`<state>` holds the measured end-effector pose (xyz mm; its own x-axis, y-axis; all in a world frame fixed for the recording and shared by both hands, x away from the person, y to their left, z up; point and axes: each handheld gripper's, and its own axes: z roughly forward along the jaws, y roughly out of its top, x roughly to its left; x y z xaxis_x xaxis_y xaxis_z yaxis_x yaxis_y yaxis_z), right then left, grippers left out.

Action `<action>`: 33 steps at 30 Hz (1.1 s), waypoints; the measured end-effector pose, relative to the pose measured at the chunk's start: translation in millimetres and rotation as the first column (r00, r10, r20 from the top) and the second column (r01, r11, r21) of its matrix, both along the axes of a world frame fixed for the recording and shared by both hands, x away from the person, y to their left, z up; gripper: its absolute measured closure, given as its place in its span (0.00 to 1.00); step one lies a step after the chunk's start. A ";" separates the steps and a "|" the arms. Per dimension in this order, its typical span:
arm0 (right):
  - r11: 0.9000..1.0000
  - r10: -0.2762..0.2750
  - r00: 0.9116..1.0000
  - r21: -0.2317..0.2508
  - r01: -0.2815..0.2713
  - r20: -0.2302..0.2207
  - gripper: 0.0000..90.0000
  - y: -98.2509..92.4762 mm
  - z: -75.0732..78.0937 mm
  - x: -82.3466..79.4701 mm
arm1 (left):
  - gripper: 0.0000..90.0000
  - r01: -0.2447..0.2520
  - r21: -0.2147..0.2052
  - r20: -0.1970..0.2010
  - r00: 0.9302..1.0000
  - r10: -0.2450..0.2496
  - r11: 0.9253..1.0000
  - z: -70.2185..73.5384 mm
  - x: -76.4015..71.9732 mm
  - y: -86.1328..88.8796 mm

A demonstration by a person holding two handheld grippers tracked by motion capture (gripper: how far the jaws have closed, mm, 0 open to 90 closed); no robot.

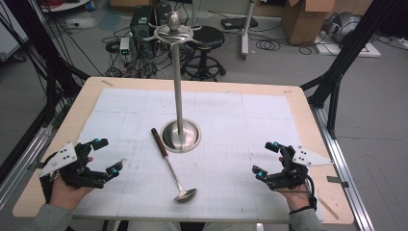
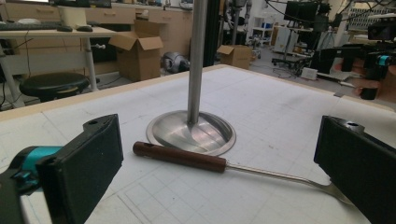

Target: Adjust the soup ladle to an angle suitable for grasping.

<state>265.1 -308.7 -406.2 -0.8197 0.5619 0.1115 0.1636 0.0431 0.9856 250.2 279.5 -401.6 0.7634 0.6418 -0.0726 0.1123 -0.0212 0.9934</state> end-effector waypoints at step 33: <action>0.999 0.028 0.998 -0.014 -0.029 -0.052 0.01 1.9 -4.9 2.9 | 0.91 -0.045 0.084 -0.029 0.998 0.048 0.995 3.8 -5.3 -29.8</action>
